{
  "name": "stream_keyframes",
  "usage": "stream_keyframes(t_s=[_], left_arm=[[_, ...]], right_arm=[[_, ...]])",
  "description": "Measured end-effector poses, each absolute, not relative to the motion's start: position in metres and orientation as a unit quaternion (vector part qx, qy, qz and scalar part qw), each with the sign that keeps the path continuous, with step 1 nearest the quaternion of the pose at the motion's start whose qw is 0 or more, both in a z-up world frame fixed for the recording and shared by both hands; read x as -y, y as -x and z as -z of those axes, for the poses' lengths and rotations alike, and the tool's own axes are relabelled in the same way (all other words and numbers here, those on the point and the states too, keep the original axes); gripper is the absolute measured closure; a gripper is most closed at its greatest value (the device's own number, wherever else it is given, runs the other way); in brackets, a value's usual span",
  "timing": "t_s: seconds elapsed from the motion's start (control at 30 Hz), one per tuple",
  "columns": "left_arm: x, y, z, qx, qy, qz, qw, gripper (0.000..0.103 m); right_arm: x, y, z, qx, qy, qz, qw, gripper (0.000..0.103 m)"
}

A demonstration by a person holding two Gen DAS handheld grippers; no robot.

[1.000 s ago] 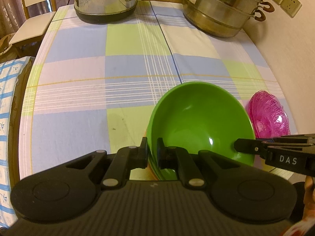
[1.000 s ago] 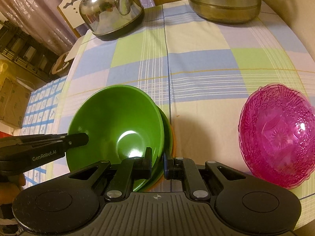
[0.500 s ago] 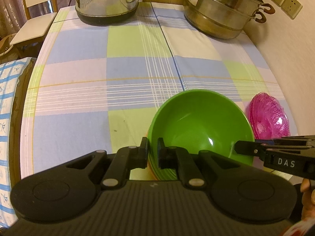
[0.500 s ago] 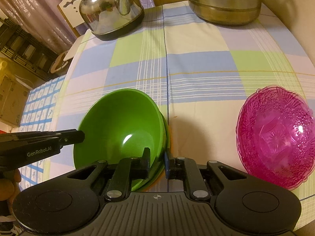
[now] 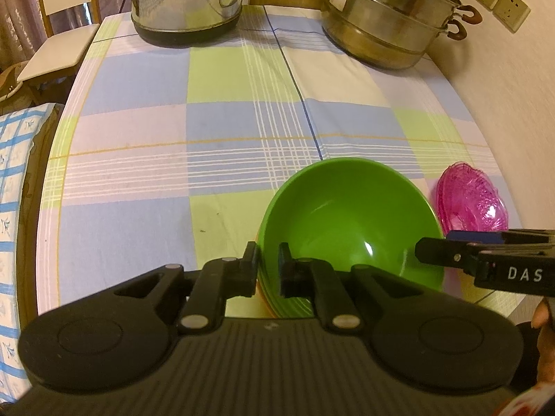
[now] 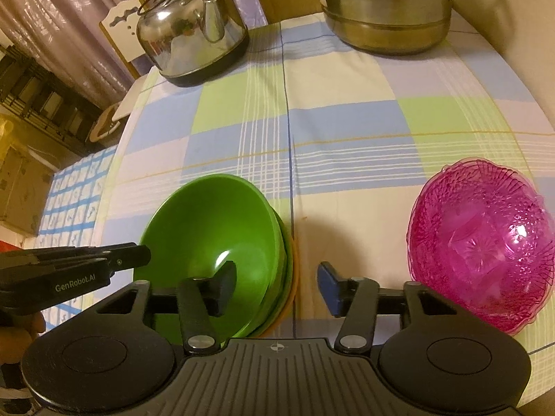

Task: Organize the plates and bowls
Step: 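Open both grippers to release the small green bowl, then close both grippers on the rim of the nested bowl stack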

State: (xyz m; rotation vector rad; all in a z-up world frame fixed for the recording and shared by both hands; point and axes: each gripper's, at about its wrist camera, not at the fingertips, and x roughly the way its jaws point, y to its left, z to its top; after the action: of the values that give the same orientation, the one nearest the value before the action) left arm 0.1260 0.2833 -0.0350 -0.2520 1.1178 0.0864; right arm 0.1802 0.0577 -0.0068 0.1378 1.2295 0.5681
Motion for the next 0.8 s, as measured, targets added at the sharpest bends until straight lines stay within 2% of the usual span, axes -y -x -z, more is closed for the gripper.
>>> stream_keyframes(t_s=[0.1, 0.3, 0.37, 0.5, 0.53, 0.8], left_arm=[[-0.283, -0.126, 0.033, -0.526, 0.117, -0.042, 0.841, 0.091], [-0.283, -0.124, 0.028, -0.521, 0.113, -0.043, 0.845, 0.076], [-0.285, -0.123, 0.027, -0.518, 0.116, -0.043, 0.846, 0.061], [-0.291, -0.122, 0.025, -0.512, 0.126, -0.040, 0.849, 0.046], [-0.292, -0.122, 0.025, -0.510, 0.130, -0.039, 0.849, 0.038], [-0.308, -0.119, 0.051, -0.520, 0.193, -0.027, 0.832, 0.037]], right_arm=[[-0.056, -0.181, 0.005, -0.568, -0.066, -0.263, 0.777, 0.049], [-0.049, -0.183, 0.002, -0.566, -0.069, -0.263, 0.778, 0.049], [-0.048, -0.184, 0.002, -0.567, -0.069, -0.264, 0.777, 0.049], [-0.047, -0.184, 0.004, -0.571, -0.065, -0.275, 0.771, 0.048], [-0.048, -0.184, 0.006, -0.573, -0.062, -0.276, 0.769, 0.048], [-0.056, -0.185, 0.020, -0.587, -0.052, -0.281, 0.757, 0.048]])
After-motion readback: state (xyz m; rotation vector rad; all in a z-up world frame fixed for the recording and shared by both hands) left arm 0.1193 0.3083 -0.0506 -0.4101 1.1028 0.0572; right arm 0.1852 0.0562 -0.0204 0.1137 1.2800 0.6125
